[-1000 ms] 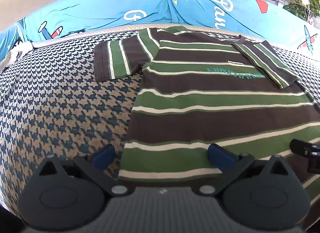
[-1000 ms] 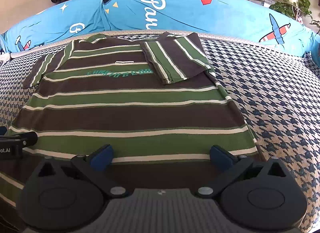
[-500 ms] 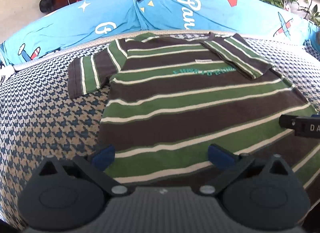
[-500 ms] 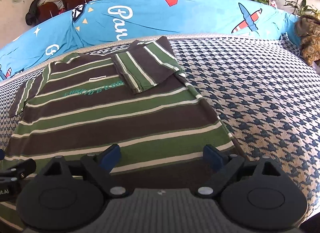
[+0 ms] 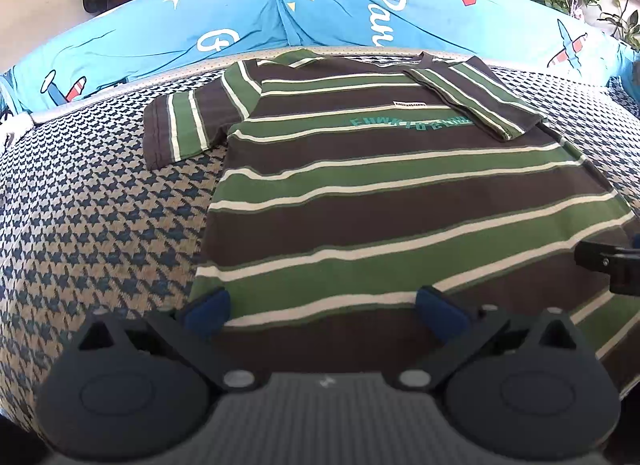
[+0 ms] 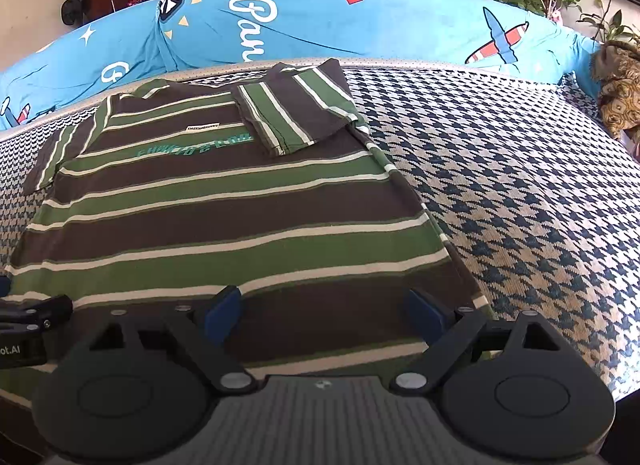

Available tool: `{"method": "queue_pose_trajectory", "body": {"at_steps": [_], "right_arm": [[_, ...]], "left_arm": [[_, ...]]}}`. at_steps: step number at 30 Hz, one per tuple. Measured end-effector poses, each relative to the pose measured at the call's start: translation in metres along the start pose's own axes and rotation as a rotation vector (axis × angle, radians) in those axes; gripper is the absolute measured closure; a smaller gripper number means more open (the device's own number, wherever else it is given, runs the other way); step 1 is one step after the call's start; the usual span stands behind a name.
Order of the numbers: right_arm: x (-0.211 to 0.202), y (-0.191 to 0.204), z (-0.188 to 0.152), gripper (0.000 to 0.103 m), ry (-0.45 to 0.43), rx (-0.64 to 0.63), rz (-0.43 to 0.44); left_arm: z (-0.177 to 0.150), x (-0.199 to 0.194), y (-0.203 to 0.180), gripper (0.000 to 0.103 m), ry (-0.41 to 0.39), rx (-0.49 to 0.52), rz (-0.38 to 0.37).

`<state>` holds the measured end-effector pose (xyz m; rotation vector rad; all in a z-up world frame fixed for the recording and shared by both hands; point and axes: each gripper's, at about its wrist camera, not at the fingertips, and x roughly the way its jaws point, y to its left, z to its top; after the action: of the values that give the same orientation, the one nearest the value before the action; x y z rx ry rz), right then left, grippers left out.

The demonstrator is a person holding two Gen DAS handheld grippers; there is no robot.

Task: Fold clothes

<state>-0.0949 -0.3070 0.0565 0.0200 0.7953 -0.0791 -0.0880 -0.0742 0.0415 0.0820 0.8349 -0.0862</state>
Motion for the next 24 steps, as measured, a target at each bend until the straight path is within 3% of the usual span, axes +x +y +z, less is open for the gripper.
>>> {"method": "queue_pose_trajectory", "body": {"at_steps": [24], "right_arm": [[-0.030, -0.016, -0.029, 0.007, 0.053, 0.058, 0.023]], "left_arm": [[-0.027, -0.032, 0.001, 0.000, 0.001, 0.011, 0.009]]}}
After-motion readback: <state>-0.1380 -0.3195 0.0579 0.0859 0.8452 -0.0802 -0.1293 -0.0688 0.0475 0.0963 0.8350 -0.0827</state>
